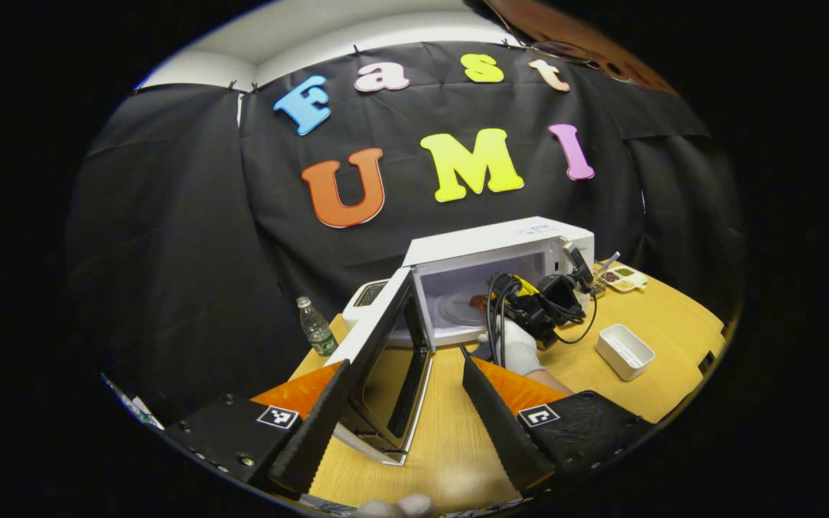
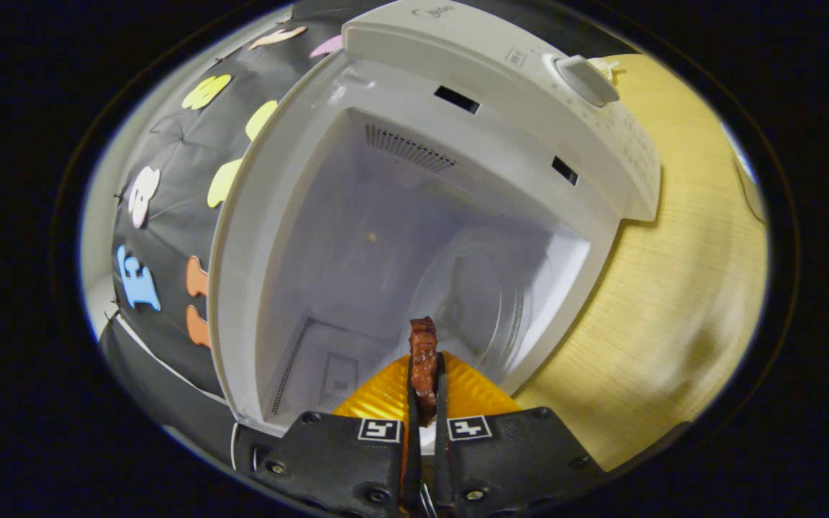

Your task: Open the microwave oven with the left hand, put the food in, and close the microwave oven.

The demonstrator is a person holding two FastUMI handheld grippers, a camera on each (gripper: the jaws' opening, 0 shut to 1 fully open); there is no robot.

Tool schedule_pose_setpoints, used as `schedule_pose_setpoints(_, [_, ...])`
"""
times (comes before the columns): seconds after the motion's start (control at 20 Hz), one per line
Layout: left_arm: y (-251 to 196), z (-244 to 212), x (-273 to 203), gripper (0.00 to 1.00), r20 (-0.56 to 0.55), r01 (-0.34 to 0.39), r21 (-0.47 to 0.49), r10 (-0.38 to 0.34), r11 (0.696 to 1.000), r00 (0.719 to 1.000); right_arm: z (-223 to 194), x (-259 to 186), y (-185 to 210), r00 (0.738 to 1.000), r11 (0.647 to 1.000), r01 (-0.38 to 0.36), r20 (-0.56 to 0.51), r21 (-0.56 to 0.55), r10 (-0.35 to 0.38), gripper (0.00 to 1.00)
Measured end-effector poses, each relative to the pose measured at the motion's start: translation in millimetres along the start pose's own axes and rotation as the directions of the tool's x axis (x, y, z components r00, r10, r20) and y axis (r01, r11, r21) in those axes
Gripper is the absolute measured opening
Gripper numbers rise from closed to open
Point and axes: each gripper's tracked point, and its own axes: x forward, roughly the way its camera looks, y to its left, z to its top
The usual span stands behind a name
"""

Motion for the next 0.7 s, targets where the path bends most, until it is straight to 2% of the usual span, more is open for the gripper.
schedule_pose_setpoints(0.1, [4.8, -7.3, -0.8, 0.95, -0.016, -0.016, 0.016, 0.016, 1.0, 1.0, -5.8, 11.4, -1.2, 1.0, 0.999, 0.008, -0.002, -0.049, -0.008, 0.11])
schedule_pose_setpoints(0.15, [5.9, -8.7, -1.5, 0.95, -0.021, -0.017, 0.019, 0.017, 1.0, 1.0, -7.2, 15.7, -5.1, 1.0, 0.998, 0.023, 0.001, -0.059, -0.023, 0.02])
schedule_pose_setpoints(0.2, [5.6, -11.0, -1.7, 0.95, -0.029, -0.015, 0.02, 0.016, 1.0, 0.999, -6.5, 20.0, -4.9, 1.0, 0.998, 0.02, 0.012, -0.054, -0.019, 0.12])
schedule_pose_setpoints(0.25, [7.0, -11.5, -1.2, 0.95, -0.035, -0.016, 0.021, 0.016, 1.0, 0.999, -6.0, 25.1, -6.2, 1.0, 0.997, 0.019, 0.024, -0.076, -0.017, 0.05])
schedule_pose_setpoints(0.3, [8.6, -12.1, -0.8, 0.95, -0.036, -0.016, 0.022, 0.016, 1.0, 0.999, -4.7, 29.7, -6.9, 0.999, 0.993, 0.018, 0.029, -0.119, -0.015, 0.05])
schedule_pose_setpoints(0.35, [6.7, -13.7, -0.7, 0.95, -0.038, -0.015, 0.018, 0.016, 1.0, 0.999, -3.5, 32.1, -8.5, 0.999, 0.986, 0.027, 0.035, -0.164, -0.022, 0.15])
schedule_pose_setpoints(0.4, [5.2, -15.1, 0.5, 0.95, -0.042, -0.013, 0.013, 0.014, 1.0, 0.999, -2.9, 34.3, -8.4, 0.999, 0.98, 0.035, 0.046, -0.197, -0.026, 0.17])
schedule_pose_setpoints(0.45, [5.7, -17.0, 1.5, 0.95, -0.046, -0.016, 0.009, 0.017, 1.0, 0.999, -2.3, 33.6, -9.0, 0.998, 0.972, 0.045, 0.055, -0.232, -0.033, 0.1])
schedule_pose_setpoints(0.55, [5.4, -21.0, 3.0, 0.95, -0.053, -0.019, -0.002, 0.019, 1.0, 0.998, -0.9, 34.1, -15.3, 0.996, 0.944, 0.075, 0.066, -0.322, -0.056, 0.14])
schedule_pose_setpoints(0.6, [3.3, -21.5, 3.0, 0.95, -0.055, -0.019, -0.004, 0.018, 1.0, 0.998, 1.1, 33.5, -16.3, 0.996, 0.933, 0.08, 0.071, -0.352, -0.059, 0.29])
schedule_pose_setpoints(0.65, [3.3, -21.4, 3.5, 0.95, -0.055, -0.02, -0.004, 0.02, 1.0, 0.998, 4.3, 33.5, -17.7, 0.995, 0.918, 0.09, 0.082, -0.387, -0.063, 0.21])
schedule_pose_setpoints(0.7, [4.1, -22.2, 3.7, 0.95, -0.06, -0.02, -0.001, 0.02, 1.0, 0.998, 8.4, 34.5, -18.6, 0.994, 0.9, 0.096, 0.092, -0.425, -0.063, 0.26])
